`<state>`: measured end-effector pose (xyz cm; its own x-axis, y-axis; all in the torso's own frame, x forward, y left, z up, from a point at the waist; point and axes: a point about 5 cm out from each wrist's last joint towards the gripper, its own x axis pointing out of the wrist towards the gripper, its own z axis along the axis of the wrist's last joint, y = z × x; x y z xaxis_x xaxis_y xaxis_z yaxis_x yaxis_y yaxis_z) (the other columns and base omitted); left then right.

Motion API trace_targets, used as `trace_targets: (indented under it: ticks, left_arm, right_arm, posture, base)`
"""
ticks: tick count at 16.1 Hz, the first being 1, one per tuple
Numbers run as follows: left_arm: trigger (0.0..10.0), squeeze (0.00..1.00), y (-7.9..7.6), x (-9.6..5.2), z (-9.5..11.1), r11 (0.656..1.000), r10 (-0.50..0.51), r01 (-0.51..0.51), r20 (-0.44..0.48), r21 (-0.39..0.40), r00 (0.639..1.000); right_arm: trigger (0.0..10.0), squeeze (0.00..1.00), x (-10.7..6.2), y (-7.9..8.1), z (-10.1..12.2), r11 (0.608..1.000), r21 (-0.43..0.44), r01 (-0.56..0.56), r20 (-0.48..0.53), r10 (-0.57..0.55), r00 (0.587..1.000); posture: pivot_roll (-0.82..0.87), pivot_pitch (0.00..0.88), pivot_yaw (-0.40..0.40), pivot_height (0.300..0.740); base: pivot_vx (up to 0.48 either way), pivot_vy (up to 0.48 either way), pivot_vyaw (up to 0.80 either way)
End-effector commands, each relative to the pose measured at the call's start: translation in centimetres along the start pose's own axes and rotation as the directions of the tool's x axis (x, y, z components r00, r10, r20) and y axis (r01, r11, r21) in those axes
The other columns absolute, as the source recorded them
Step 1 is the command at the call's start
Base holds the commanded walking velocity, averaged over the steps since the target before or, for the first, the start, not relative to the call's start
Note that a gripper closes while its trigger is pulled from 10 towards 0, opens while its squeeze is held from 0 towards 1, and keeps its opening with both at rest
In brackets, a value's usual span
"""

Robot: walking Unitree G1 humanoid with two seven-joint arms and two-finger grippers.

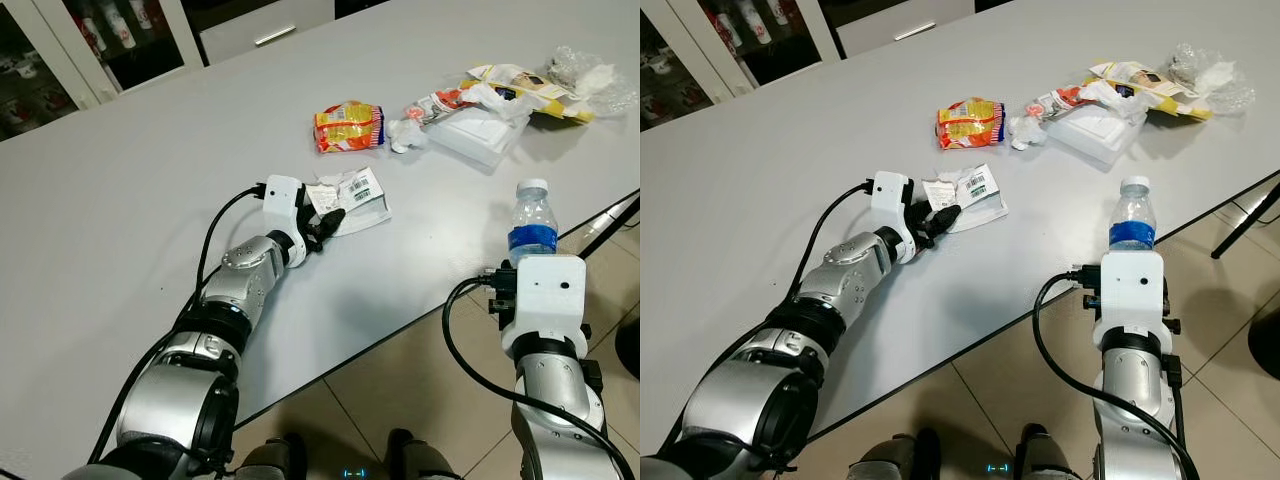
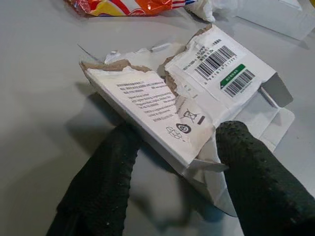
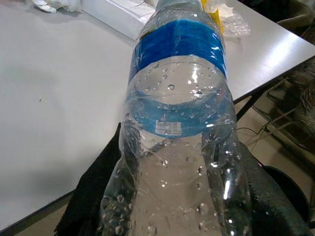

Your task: Picking trash to rubbish bin

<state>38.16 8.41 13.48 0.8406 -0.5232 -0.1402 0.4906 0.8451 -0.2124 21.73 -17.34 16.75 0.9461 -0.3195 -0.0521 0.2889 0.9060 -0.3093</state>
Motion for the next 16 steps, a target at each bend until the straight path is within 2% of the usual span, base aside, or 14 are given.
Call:
trace_targets:
  ticks: [1,12,15,16]
  left_arm:
    - [0.0,0.0,0.6,-0.4,-1.5,0.999,0.033,-0.034,-0.064,-0.013,0.997]
    - [0.0,0.0,0.8,-0.3,-1.1,0.999,0.053,-0.053,-0.023,0.001,0.998]
    - [0.0,0.0,1.0,-0.3,0.8,0.993,0.096,-0.102,0.098,0.053,0.991]
    - [0.0,0.0,1.2,-0.4,1.6,0.983,0.134,-0.151,0.145,0.109,0.98]
  right_arm:
    - [10.0,0.0,-0.1,-0.1,0.1,1.0,-0.003,0.011,-0.001,-0.011,1.0]
    - [10.0,0.0,0.0,-0.1,0.1,1.0,-0.002,0.007,0.001,-0.007,1.0]
    - [10.0,0.0,0.4,0.1,0.1,1.0,-0.004,-0.008,0.006,0.008,1.0]
    - [10.0,0.0,0.7,0.3,0.2,1.0,-0.006,-0.019,0.012,0.019,1.0]
  posture:
    - [-0.03,0.191,0.119,0.74]
    - [-0.03,0.189,0.115,0.74]
    - [0.0,0.169,0.096,0.74]
    - [0.01,0.162,0.087,0.74]
  base:
    - [0.0,0.0,0.0]
    - [0.0,0.0,0.0]
    - [0.0,0.0,0.0]
    - [0.0,0.0,0.0]
